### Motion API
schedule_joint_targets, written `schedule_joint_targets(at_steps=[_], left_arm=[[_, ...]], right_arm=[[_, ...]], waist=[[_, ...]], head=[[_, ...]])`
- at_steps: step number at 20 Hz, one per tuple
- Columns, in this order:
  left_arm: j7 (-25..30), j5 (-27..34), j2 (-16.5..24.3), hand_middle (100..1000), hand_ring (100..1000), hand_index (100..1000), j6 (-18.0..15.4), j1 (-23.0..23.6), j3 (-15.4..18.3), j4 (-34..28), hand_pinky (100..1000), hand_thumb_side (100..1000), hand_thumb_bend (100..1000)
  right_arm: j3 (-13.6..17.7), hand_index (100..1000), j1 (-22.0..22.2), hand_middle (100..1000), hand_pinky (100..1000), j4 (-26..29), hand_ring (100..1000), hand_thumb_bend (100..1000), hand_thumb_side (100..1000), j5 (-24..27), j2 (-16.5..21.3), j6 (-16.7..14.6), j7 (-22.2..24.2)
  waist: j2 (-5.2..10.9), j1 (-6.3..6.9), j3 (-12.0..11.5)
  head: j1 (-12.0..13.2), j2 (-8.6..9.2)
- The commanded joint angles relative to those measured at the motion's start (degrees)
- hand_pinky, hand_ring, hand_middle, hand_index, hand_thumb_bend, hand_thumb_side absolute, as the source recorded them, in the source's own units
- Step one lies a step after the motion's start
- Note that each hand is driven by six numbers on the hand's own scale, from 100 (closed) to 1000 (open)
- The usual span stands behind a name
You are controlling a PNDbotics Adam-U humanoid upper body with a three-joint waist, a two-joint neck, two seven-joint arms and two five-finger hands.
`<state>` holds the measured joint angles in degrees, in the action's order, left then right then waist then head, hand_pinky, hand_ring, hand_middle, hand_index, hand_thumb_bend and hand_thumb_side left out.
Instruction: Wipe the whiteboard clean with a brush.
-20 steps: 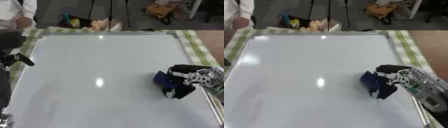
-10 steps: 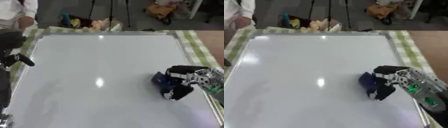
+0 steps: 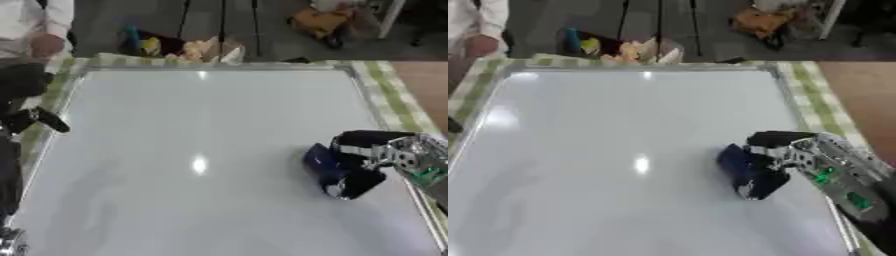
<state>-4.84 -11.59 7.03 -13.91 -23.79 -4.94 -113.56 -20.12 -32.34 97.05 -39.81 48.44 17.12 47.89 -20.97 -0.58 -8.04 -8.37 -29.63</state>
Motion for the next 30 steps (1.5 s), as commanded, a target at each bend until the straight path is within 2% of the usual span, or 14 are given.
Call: schedule_joint_targets(at_steps=[1,4,13,21,25,29,30], left_arm=[[0.2,0.0,0.5,749,795,691,-0.1,-0.6,-0.2,-1.0,421,964,100],[0.2,0.0,0.5,750,796,691,-0.1,-0.6,-0.2,-1.0,420,966,100],[0.3,0.0,0.5,750,796,691,-0.1,-0.5,-0.2,-1.0,420,965,100],[0.3,0.0,0.5,750,796,690,-0.1,-0.6,-0.3,-1.0,421,964,100],[0.4,0.0,0.6,750,796,690,-0.1,-0.6,-0.4,-1.0,421,963,100],[0.5,0.1,0.6,750,796,690,-0.2,-0.6,-0.5,-1.0,421,963,100],[0.6,0.1,0.6,750,796,690,-0.2,-0.6,-0.5,-1.0,421,963,100]], right_arm=[[0.6,181,-0.2,672,534,-2.4,731,100,382,-2.0,1.1,0.4,0.4],[0.8,181,-0.7,640,527,-3.6,729,100,362,-4.1,1.3,0.2,0.3],[1.6,182,-2.2,675,530,-4.5,737,100,355,-7.4,1.1,-0.4,1.7],[2.6,186,-3.0,700,529,0.2,744,100,369,-7.3,2.2,0.2,3.5],[2.1,188,-4.2,713,537,0.8,755,100,361,-8.5,2.6,-0.3,4.0],[0.1,184,-6.5,709,542,-0.4,759,100,333,-8.7,2.3,-2.5,4.1],[-0.4,178,-7.1,684,548,-0.7,762,100,303,-8.6,2.3,-3.1,4.1]], waist=[[0.97,0.23,0.0],[0.94,0.22,0.1],[0.96,0.24,0.2],[1.01,0.11,0.6],[1.09,0.00,0.5],[1.18,-0.17,0.2],[1.22,-0.23,0.1]], head=[[0.0,0.24],[0.0,0.21],[0.1,0.12],[0.3,0.01],[0.3,-0.03],[0.2,-0.15],[0.0,-0.22]])
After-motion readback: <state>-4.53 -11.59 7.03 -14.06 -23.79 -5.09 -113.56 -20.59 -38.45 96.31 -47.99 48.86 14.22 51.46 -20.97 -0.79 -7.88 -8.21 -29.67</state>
